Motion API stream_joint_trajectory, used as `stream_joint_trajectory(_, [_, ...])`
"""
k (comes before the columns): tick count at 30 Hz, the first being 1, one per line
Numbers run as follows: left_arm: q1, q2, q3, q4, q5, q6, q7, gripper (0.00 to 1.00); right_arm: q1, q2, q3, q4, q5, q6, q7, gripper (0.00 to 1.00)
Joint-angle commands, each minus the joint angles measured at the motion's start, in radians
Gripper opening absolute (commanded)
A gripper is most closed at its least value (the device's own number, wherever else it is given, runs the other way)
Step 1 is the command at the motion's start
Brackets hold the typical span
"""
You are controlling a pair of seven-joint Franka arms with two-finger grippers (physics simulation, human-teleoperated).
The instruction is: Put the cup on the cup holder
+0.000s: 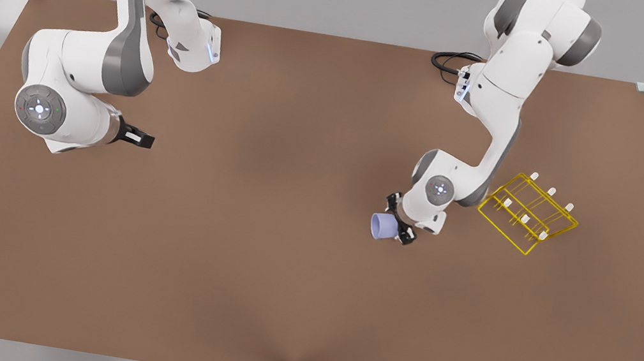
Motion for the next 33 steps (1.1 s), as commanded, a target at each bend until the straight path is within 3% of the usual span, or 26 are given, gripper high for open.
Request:
stream_joint_trajectory(1, [-0.002,0.004,0.0,0.001,-0.001,0.001,-0.004,1.0,0.0,-0.001,0.0,0.0,0.0,-0.007,0.015,1.0])
stream_joint_trajectory(7, [-0.008,0.029,0.0,0.003,-0.001,0.018,-0.002,1.0,0.002,0.002,0.0,-0.001,0.0,-0.009,0.015,1.0])
stream_joint_trajectory(8, [-0.008,0.029,0.0,0.004,-0.001,0.018,-0.002,0.76,0.003,0.002,0.0,-0.001,0.002,-0.011,0.015,1.0])
stream_joint_trajectory(9, [-0.008,0.029,0.0,0.004,0.001,0.018,-0.002,0.7,0.008,0.002,0.0,-0.001,0.002,-0.015,0.016,1.0])
stream_joint_trajectory(13, [-0.008,0.037,0.0,0.004,0.001,0.023,-0.001,0.73,0.011,0.005,0.0,-0.001,0.0,-0.015,0.015,1.0])
stream_joint_trajectory(23, [0.023,0.041,0.001,0.055,-0.004,0.006,-0.001,0.72,0.009,0.007,0.0,-0.001,0.002,-0.021,0.015,1.0])
stream_joint_trajectory(26, [0.024,0.04,0.009,0.139,0.002,-0.147,-0.002,0.7,0.009,0.007,0.0,-0.001,0.002,-0.023,0.013,1.0])
stream_joint_trajectory(28, [-0.018,0.035,0.137,0.341,0.101,-0.504,-0.004,0.7,0.009,0.007,0.0,-0.001,0.002,-0.023,0.013,1.0])
stream_joint_trajectory(29, [-0.33,0.043,0.496,0.388,0.223,-0.632,0.018,0.7,0.008,0.007,0.0,-0.001,0.002,-0.023,0.013,1.0])
stream_joint_trajectory(31, [-0.695,0.175,0.926,0.382,0.353,-0.697,0.087,0.7,0.008,0.01,0.0,0.0,0.002,-0.023,0.013,1.0])
stream_joint_trajectory(33, [-0.815,0.277,1.063,0.354,0.527,-0.766,0.113,0.7,0.008,0.011,0.0,-0.001,0.002,-0.023,0.013,1.0])
